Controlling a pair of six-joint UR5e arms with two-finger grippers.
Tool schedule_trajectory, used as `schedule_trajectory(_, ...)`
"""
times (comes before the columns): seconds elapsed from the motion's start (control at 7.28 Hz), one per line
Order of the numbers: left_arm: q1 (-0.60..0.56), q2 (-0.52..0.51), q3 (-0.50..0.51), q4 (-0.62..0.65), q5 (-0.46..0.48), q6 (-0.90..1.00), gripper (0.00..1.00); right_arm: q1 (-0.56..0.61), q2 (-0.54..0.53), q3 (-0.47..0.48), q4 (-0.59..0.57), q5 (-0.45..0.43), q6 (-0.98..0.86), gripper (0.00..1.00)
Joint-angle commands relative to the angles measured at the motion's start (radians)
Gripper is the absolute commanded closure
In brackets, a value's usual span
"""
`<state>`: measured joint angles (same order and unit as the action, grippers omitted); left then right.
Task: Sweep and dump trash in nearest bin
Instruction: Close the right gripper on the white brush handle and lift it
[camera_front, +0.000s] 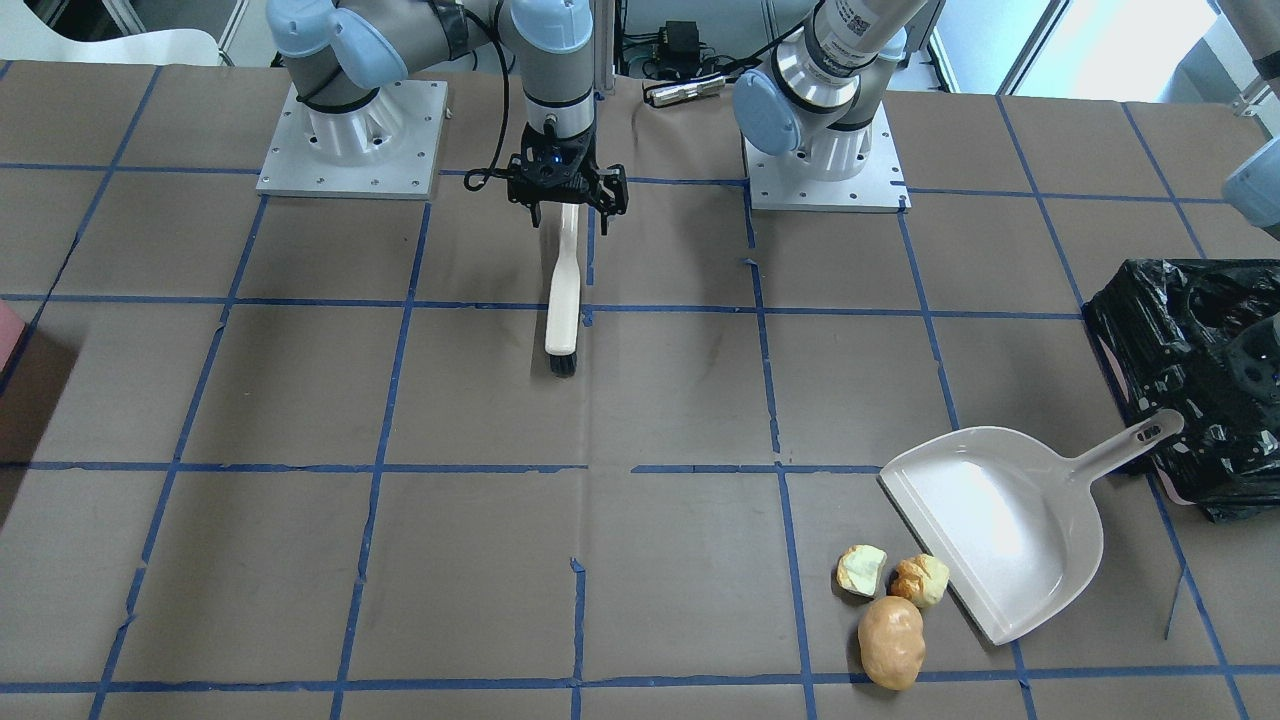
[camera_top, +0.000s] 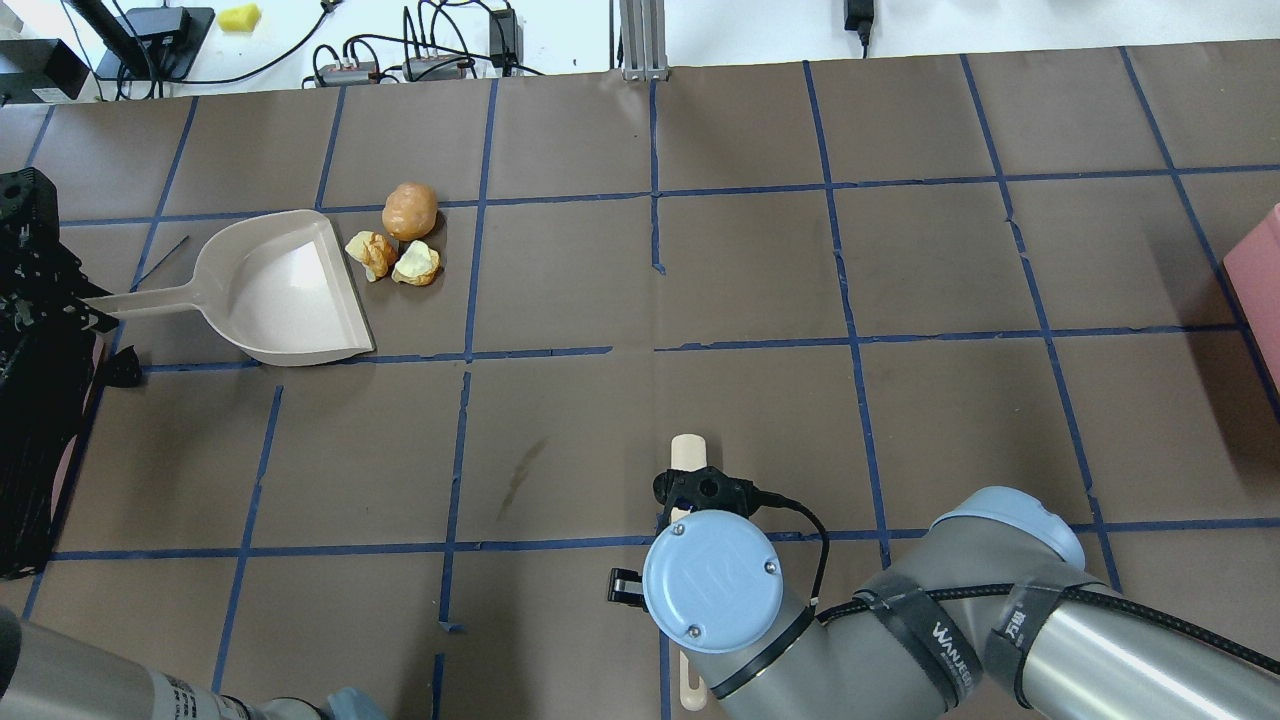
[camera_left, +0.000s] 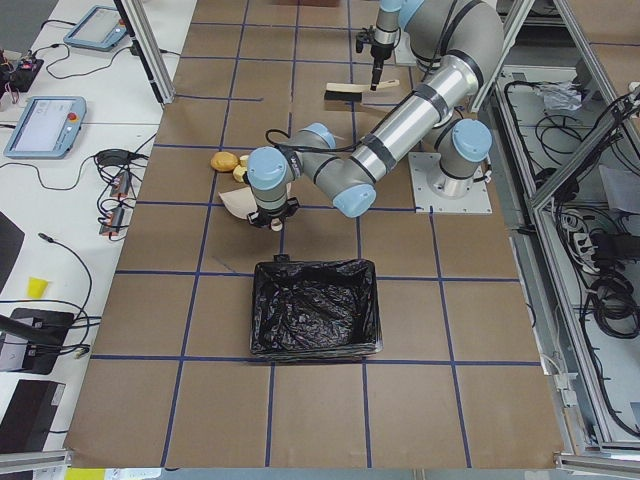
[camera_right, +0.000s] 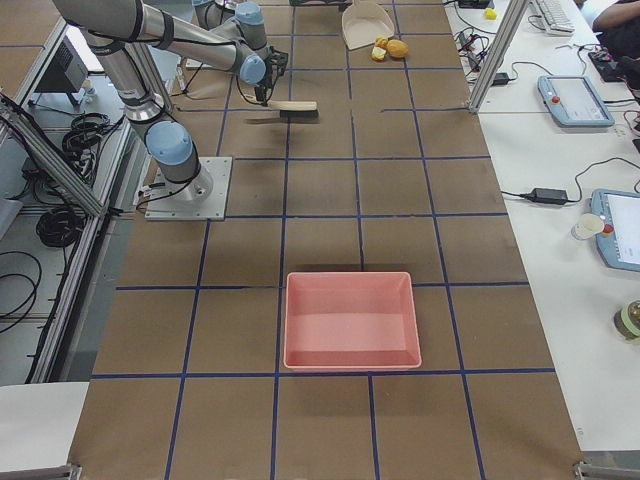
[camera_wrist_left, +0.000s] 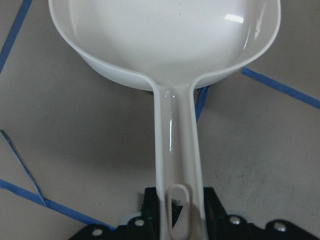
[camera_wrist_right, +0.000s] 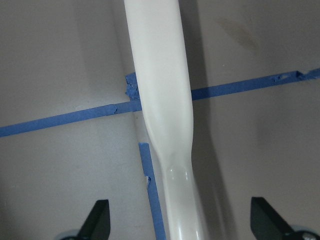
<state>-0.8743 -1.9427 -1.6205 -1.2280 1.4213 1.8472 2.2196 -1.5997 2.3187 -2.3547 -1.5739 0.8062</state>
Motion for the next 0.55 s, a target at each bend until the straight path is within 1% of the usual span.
schedule_trajectory(0.0,0.0,-0.022,-0.001,0.013,-0.036,-0.009,0.94,0.04,0.014,0.007,0.0,-0.005,0.001,0.02)
schedule_trajectory(0.27,0.0,-0.039,0.001,0.018,-0.041,-0.011,0.94,0.051,0.014,0.013,0.0,-0.006,0.001,0.05)
schedule_trajectory(0.41,0.001,-0.042,-0.001,0.018,-0.041,-0.016,0.94,0.049,0.018,0.031,-0.001,-0.005,-0.008,0.07)
